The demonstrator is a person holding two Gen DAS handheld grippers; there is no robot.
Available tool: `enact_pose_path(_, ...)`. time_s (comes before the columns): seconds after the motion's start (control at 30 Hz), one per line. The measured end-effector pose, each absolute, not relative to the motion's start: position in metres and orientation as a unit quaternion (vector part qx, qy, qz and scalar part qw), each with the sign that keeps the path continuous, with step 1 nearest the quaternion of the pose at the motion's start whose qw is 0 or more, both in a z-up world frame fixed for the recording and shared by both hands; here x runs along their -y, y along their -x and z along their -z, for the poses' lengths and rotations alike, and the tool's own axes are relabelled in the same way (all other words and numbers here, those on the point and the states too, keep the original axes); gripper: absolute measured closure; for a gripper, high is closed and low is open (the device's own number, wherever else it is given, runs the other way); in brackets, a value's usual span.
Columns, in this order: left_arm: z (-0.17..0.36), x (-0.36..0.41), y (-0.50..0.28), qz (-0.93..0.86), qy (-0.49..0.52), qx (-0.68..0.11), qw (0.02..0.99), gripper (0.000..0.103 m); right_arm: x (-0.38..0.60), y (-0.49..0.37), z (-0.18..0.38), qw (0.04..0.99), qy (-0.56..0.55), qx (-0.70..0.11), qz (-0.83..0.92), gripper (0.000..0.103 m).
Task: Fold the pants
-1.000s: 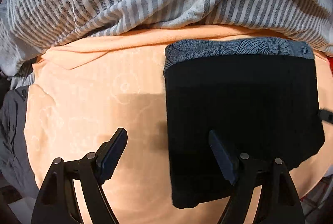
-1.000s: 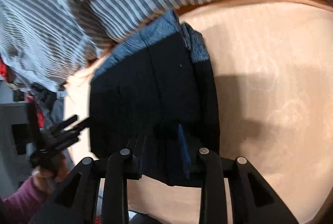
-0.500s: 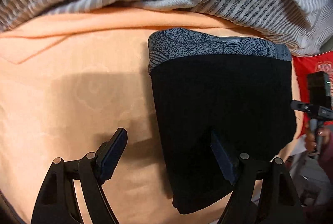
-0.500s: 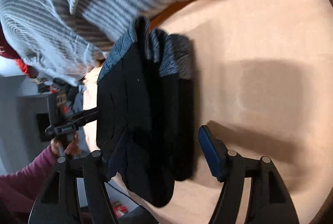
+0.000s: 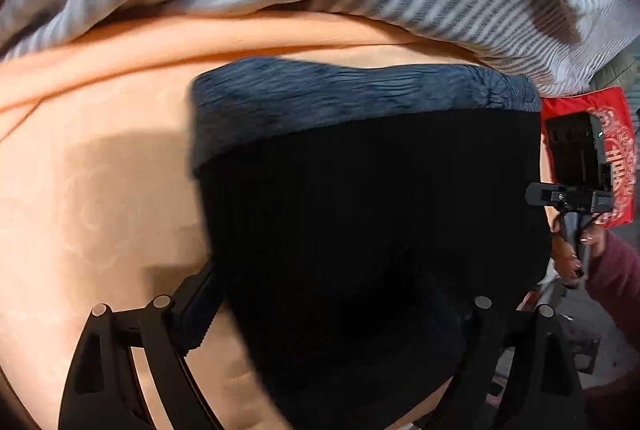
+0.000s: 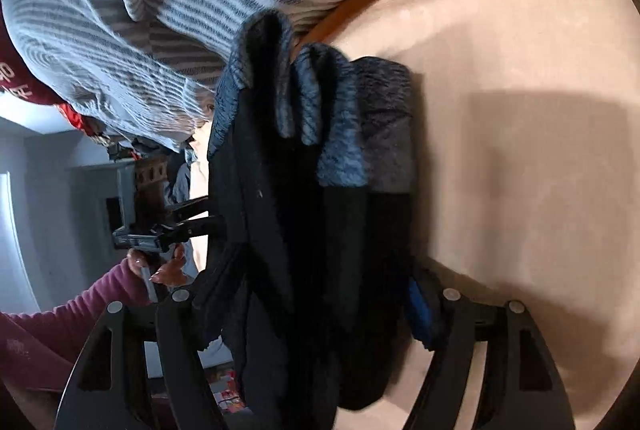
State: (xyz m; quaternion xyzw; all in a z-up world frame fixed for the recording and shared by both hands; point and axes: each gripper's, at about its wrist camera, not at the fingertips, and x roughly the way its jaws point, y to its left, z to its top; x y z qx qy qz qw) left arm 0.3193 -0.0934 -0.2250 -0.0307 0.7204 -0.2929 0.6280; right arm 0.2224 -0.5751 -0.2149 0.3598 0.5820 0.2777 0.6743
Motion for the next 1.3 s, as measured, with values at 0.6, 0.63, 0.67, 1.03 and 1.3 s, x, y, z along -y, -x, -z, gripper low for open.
enact_pose_path(0.6,0.118,0.130,-0.260,0.288,0.010,-0.681,0.673,0.040,0.588,-0.163,0.168,0.647,-0.446,-0.547,-0.290,0.057)
enact_pose_path(0.63,0.112,0.131,-0.251,0.290,0.010,-0.681,0.673,0.040,0.592,-0.153,0.166,0.644,-0.453,-0.544,-0.290,0.057)
enact_pose_path(0.67,0.108,0.140,-0.244,0.291,0.010,-0.681,0.672,0.040,0.595,-0.146,0.164,0.644,-0.454,-0.543,-0.290,0.057)
enact_pose_path(1.03,0.145,0.170,-0.160,0.246,0.004,-0.706,0.664,0.040,0.622,-0.077,0.185,0.639,-0.431,-0.579,-0.265,0.056)
enact_pose_path(1.3,0.127,0.148,-0.155,0.135,-0.012,-0.682,0.718,0.027,0.633,-0.063,0.188,0.664,-0.389,-0.611,-0.186,0.029)
